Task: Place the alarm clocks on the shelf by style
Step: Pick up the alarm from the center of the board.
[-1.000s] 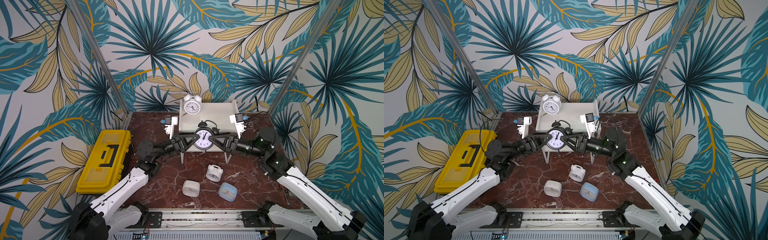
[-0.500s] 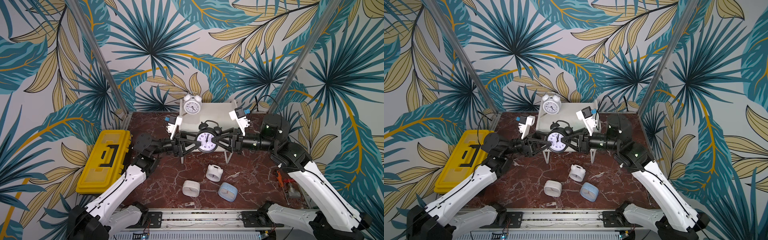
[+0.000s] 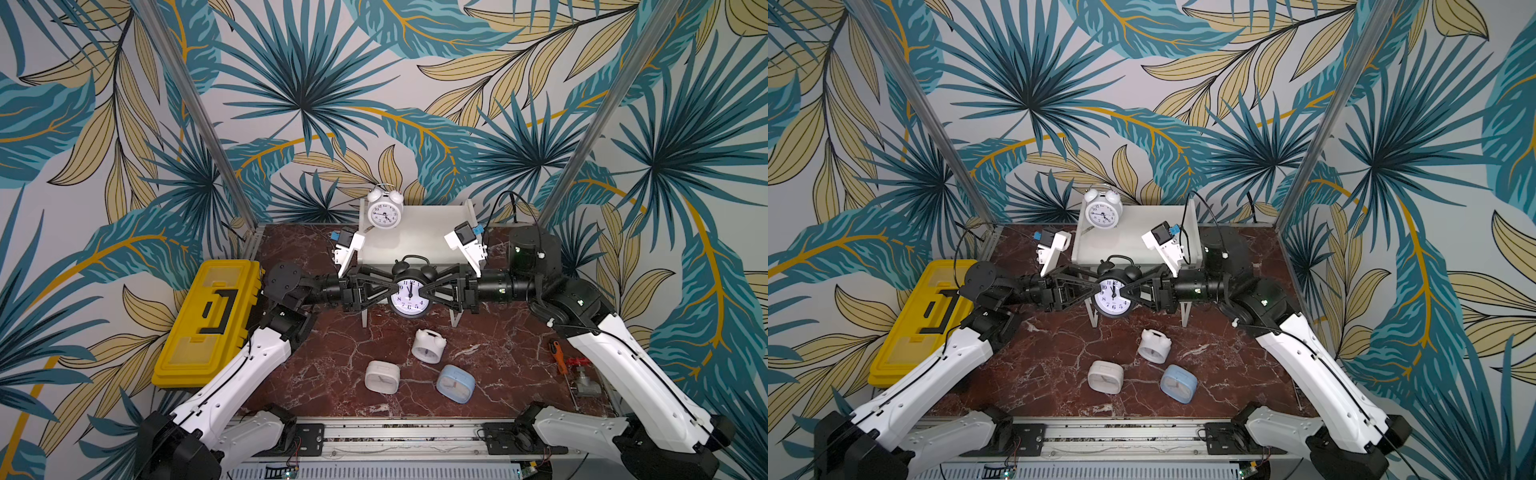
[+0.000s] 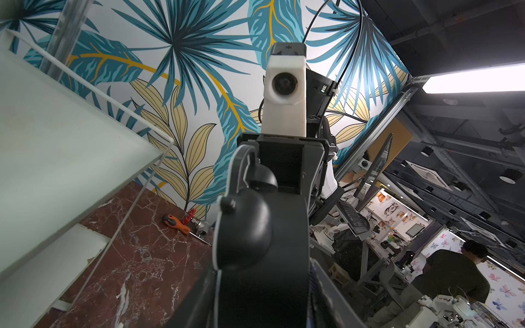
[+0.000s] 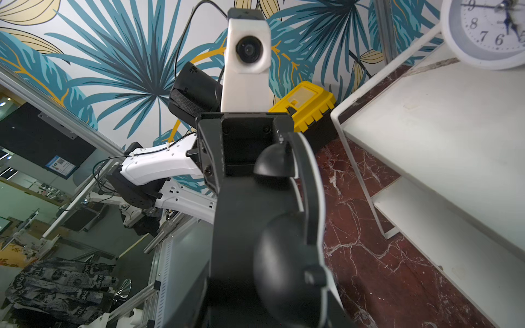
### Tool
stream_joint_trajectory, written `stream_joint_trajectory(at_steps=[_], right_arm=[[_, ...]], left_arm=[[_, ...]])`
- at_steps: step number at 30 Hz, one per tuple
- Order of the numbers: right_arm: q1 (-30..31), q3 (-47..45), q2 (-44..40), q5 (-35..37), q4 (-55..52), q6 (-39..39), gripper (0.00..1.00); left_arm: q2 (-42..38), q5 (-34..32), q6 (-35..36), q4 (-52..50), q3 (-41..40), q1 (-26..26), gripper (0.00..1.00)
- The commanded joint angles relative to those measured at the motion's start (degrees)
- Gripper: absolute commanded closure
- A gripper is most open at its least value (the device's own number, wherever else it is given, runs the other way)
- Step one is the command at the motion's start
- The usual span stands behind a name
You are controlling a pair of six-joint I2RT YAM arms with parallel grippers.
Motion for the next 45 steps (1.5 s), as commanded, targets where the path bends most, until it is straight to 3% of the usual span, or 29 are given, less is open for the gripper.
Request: stream_joint_trajectory(at_steps=[1, 5, 7, 9, 13, 21, 32, 37, 38, 40, 42, 44, 45], right_arm=[[-0.31, -1.16, -0.69, 1.19, 1.82, -0.66, 0.87], [-0.23, -1.08, -0.69, 1.28, 2.17, -0.45, 0.82], [-0.31, -0.7, -0.74, 1.76, 1.07, -1.03, 0.69], [-0.28, -0.17, -0.75, 1.9, -1.14, -2.19, 0.51], [-0.24, 1.17, -0.82, 1.79, -7.78, -5.49, 0.41], [-0.31, 2.94, -0.28, 2.49, -12.3, -7.92, 0.45], [-0.23, 3.93, 2.25, -0.87, -11.55, -7.22, 0.47], [-0.25, 3.79, 1.8, -0.57, -11.99, -7.94, 0.68], [-0.26, 3.82, 1.62, -0.51, -11.94, -8.03, 0.71], [-0.16, 4.02, 1.27, -0.08, -12.05, -8.38, 0.76], [-0.22, 4.53, 0.77, 1.54, -12.53, -9.15, 0.77], [-0.23, 5.88, 0.67, 3.76, -13.57, -10.49, 0.79], [-0.23, 7.22, 0.87, 5.44, -14.66, -11.67, 0.8]], left_arm=[[-0.12, 2.58, -0.05, 1.42, 1.82, -0.02, 0.62], [-0.11, 2.56, 0.55, 1.5, 1.82, 0.13, 0.77], [-0.37, 2.15, 0.89, 1.43, 1.82, 0.68, 0.81], [-0.72, 1.87, 1.02, 1.45, 1.9, 1.34, 0.84], [-0.92, 2.18, 1.68, 0.45, 2.67, 1.7, 0.85], [-1.41, 3.01, 5.84, -5.9, 3.99, 1.77, 0.86], [-1.83, 2.89, 6.82, -6.78, 4.02, 1.73, 0.85], [-1.86, 2.56, 7.46, -7.45, 4.02, 1.72, 0.85], [-1.96, 2.27, 7.88, -8.08, 4.02, 1.74, 0.81], [-2.15, 1.38, 8.94, -9.68, 4.02, 1.77, 0.48], [-2.33, 0.29, 9.89, -10.75, 3.97, 1.77, 0.25], [-2.69, -0.3, 10.65, -11.33, 3.93, 1.77, 0.11], [-3.04, -1.11, 11.61, -12.82, 4.09, 1.79, 0.09]])
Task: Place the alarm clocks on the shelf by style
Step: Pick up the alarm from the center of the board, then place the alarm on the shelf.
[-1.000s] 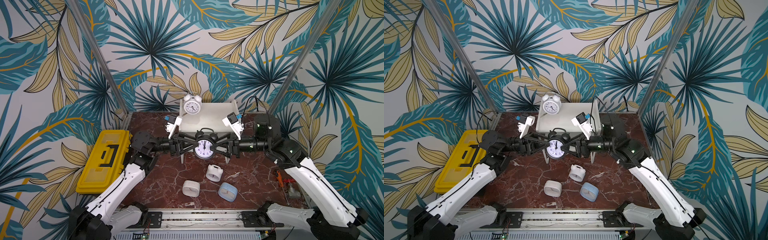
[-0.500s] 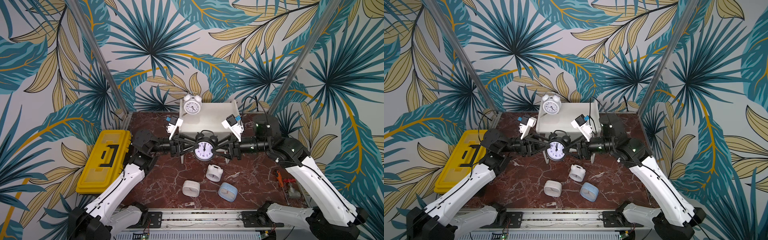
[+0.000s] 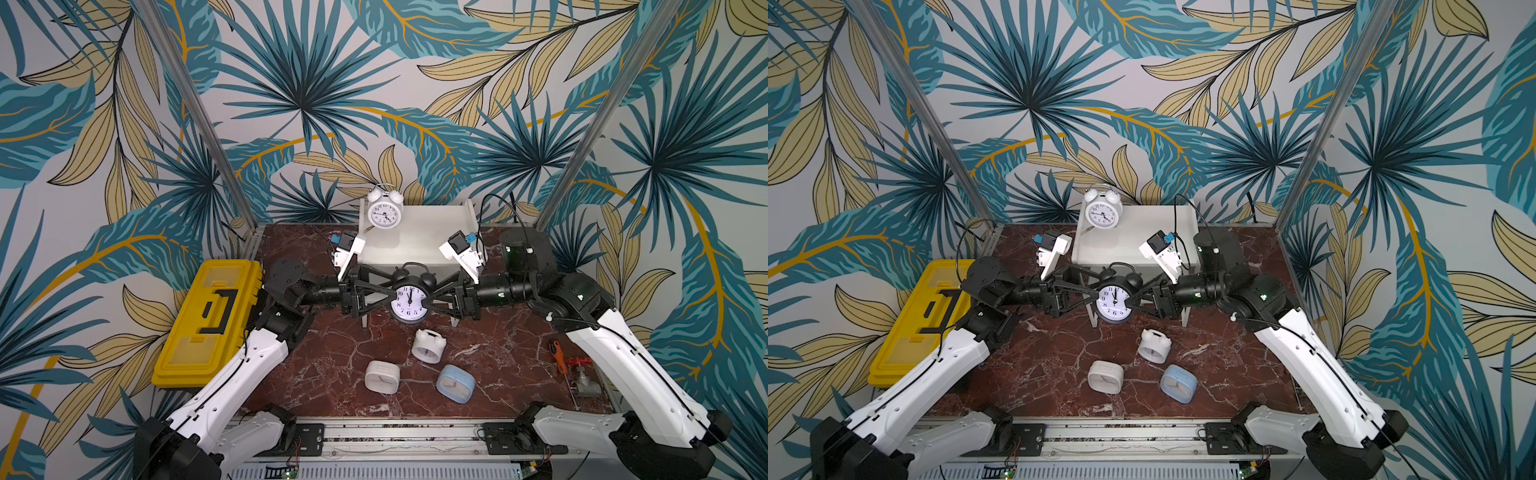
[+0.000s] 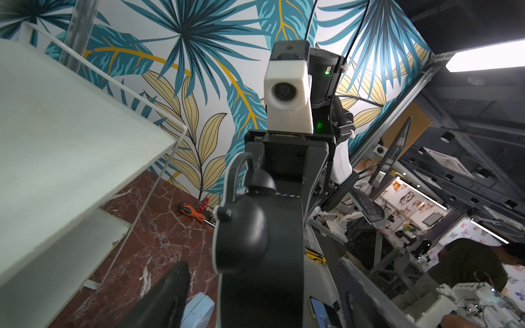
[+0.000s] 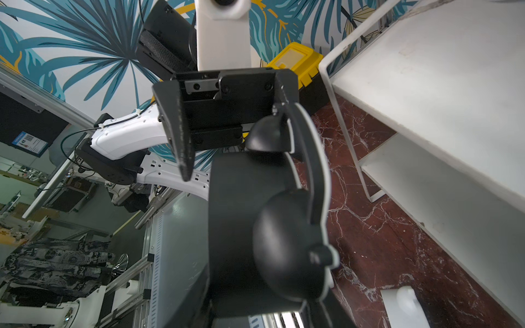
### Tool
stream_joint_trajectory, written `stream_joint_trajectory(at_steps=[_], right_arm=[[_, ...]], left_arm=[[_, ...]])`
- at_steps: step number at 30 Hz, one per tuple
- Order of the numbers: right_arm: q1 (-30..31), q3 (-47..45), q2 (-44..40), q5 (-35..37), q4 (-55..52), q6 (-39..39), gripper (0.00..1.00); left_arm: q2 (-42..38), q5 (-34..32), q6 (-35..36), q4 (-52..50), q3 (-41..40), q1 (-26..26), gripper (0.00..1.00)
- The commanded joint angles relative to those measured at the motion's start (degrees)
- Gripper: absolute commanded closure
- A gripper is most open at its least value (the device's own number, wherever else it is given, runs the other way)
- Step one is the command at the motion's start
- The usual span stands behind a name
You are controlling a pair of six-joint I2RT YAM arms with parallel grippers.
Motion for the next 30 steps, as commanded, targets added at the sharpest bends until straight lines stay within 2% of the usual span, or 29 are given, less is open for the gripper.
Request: stream_joint_trajectory(at_steps=[1, 5, 9, 14, 21, 30], right_arm=[[-0.2, 4.53, -0.87, 5.25, -2.55, -4.6, 0.8], [-1.37, 11.81, 1.04, 10.85, -5.09, -9.21, 0.81], [-4.97, 19.85, 5.75, 15.97, -6.61, -12.77, 0.8], [-9.05, 29.32, 13.72, 19.95, -6.69, -16.48, 0.8], [-15.82, 35.44, 22.68, 14.81, -4.79, -17.24, 0.8], [-18.55, 37.67, 27.7, 11.65, -4.46, -18.17, 0.8]], left_arm=[[-2.18, -2.66, 3.73, -3.76, 3.5, 0.27, 0.08], [-4.23, -6.64, 7.56, -8.14, 4.13, 0.74, 0.08], [-6.15, -10.45, 9.4, -10.46, 3.71, 1.29, 0.06], [-7.24, -12.62, 8.49, -10.15, 1.99, 1.32, 0.05], [-7.37, -13.35, 5.26, -7.06, -1.17, 1.31, 0.05], [-7.01, -13.16, 5.13, -6.92, -3.21, 1.33, 0.06]])
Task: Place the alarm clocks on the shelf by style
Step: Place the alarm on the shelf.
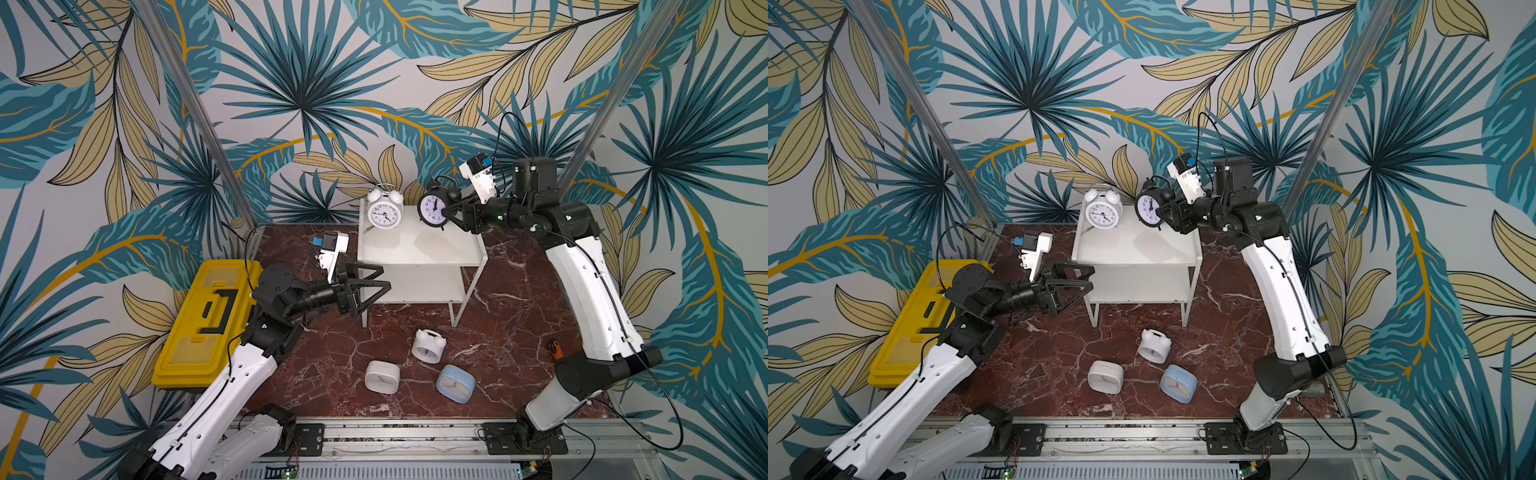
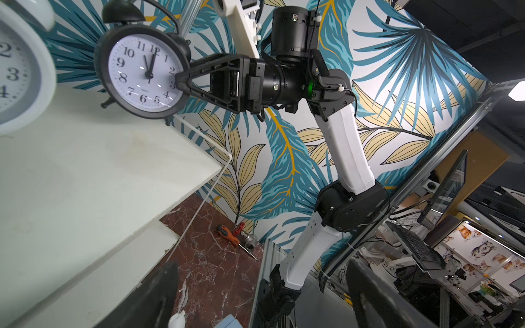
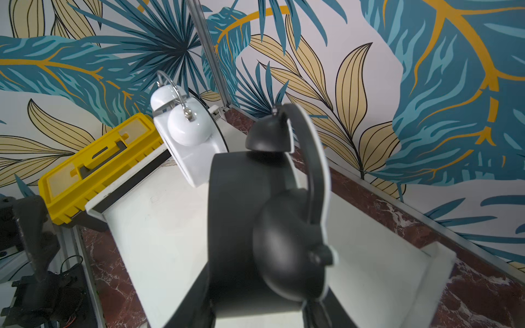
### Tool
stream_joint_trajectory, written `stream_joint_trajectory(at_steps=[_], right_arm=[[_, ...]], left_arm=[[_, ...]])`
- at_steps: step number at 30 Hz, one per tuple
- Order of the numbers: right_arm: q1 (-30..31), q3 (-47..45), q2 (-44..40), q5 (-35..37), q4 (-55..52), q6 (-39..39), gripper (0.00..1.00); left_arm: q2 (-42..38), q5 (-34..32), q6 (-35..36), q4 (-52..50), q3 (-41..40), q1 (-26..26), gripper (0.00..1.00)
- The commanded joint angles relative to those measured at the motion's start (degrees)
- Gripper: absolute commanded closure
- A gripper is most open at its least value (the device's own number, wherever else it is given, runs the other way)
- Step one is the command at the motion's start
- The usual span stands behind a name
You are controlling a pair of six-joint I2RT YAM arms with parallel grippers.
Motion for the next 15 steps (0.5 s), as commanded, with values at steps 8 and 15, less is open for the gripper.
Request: stream_joint_trajectory(at_steps=[8, 15], right_arm=[[-0.25, 1.33, 1.44, -3.35, 0.16, -3.76, 0.79], [-0.24, -0.78, 1.69, -3.25, -0.89, -5.97, 0.79]], left_arm=[[0.06, -0.15, -0.02, 2.01, -2.84, 0.26, 0.08], [0.67, -0.04, -0.15, 2.18, -2.97, 0.25, 0.09]])
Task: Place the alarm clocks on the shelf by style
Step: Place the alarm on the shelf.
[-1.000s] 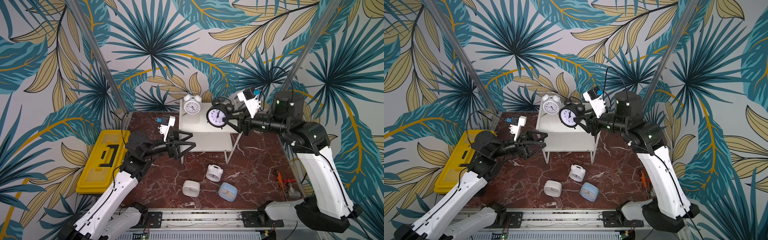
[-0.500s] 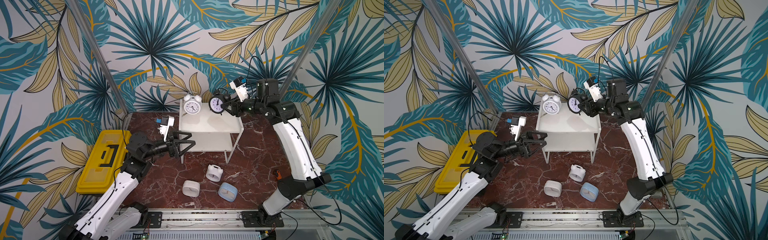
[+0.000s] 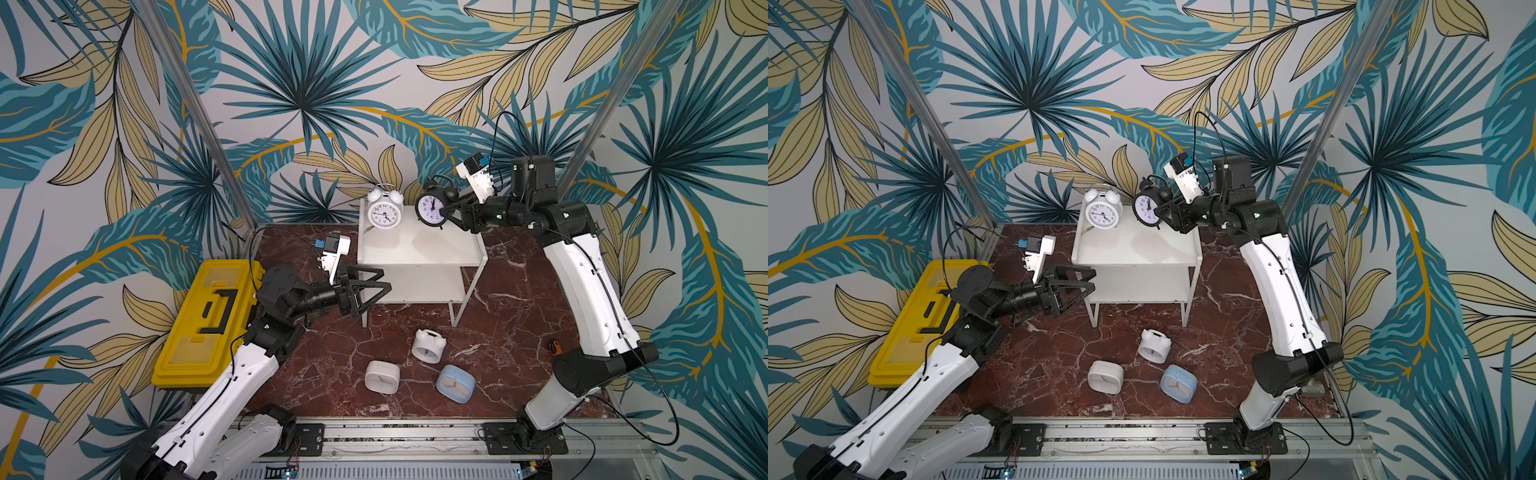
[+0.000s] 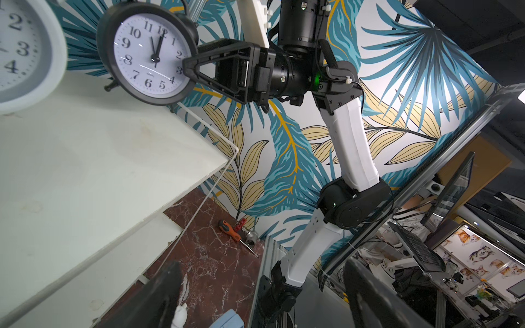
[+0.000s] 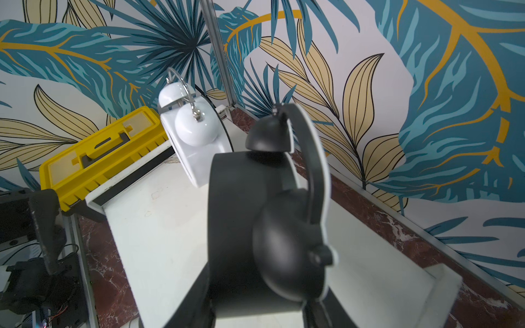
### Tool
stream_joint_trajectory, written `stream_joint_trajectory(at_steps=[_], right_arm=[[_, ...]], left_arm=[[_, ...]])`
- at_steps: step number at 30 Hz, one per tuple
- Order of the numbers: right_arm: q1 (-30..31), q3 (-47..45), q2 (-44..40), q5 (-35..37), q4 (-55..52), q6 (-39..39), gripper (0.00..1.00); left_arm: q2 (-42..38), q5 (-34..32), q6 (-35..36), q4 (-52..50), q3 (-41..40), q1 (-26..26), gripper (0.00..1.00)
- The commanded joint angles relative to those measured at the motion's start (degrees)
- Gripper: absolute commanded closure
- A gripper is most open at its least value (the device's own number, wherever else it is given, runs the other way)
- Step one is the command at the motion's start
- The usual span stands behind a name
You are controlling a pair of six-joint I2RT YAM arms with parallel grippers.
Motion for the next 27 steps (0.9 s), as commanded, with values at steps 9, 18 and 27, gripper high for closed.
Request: stream_joint_trajectory(at_steps=[9, 18, 27], right_arm=[[-0.14, -5.05, -0.74, -0.3, 0.24, -2.34, 0.69], [-0.12, -5.74, -1.09, 1.24, 0.2, -2.13, 0.43], [-0.18, -6.55, -3.06, 3.68, -0.12, -2.38, 0.37]], left_arm=[[0.72, -0.07, -0.07, 2.47, -1.8, 0.22, 0.1], [0.84, 0.28, -0.16, 2.95, -2.01, 0.22, 0.1], [0.66, 0.29, -0.2, 3.13, -2.15, 0.31, 0.1]])
